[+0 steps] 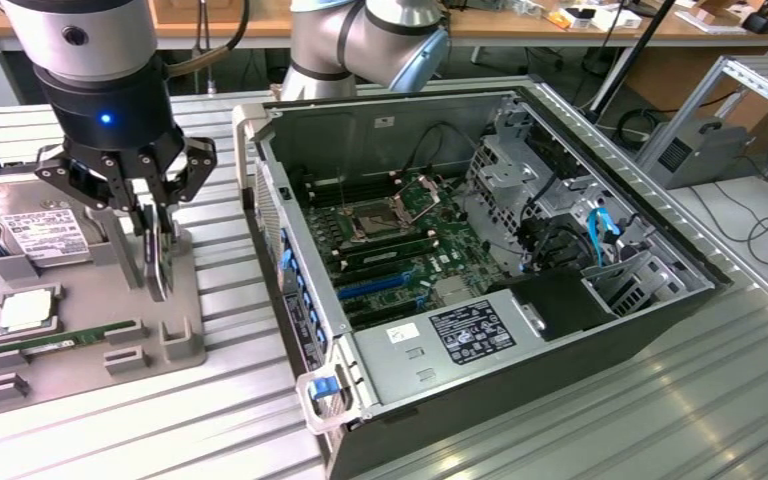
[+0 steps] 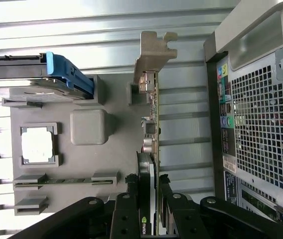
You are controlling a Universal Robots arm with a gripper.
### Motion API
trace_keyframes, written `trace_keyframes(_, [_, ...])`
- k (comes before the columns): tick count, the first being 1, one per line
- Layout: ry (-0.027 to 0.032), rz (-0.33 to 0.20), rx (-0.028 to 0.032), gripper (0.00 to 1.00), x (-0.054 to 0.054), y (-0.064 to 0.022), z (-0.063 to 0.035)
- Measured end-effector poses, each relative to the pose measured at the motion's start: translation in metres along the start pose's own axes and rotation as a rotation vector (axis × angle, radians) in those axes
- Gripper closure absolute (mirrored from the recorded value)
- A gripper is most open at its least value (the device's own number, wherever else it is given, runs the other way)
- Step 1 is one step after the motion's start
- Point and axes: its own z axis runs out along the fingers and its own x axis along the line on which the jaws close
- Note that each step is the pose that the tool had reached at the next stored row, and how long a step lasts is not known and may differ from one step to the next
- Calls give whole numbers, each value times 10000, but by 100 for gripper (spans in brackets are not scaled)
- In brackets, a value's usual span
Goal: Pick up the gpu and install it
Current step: 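Pick up the gpu and move the gpu toward the slot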
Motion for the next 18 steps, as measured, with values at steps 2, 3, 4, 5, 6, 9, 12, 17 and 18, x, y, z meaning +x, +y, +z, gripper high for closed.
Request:
trace_keyframes(2, [0, -1, -7, 73, 0, 0, -9])
trace_keyframes(3, [1, 0, -7, 73, 0, 0, -13])
trace_keyframes(4, [2, 0, -8, 73, 0, 1, -18])
trace_keyframes(5, [1, 0, -9, 73, -1, 1, -21])
trace_keyframes(6, [1, 0, -10, 73, -1, 1, -28])
trace_keyframes(9, [2, 0, -11, 73, -2, 3, -58])
trace_keyframes(12, [1, 0, -12, 73, -2, 4, -91])
trace_keyframes(17, [2, 0, -11, 73, -3, 6, -127])
trace_keyframes(18, [1, 0, -12, 73, -3, 6, -136])
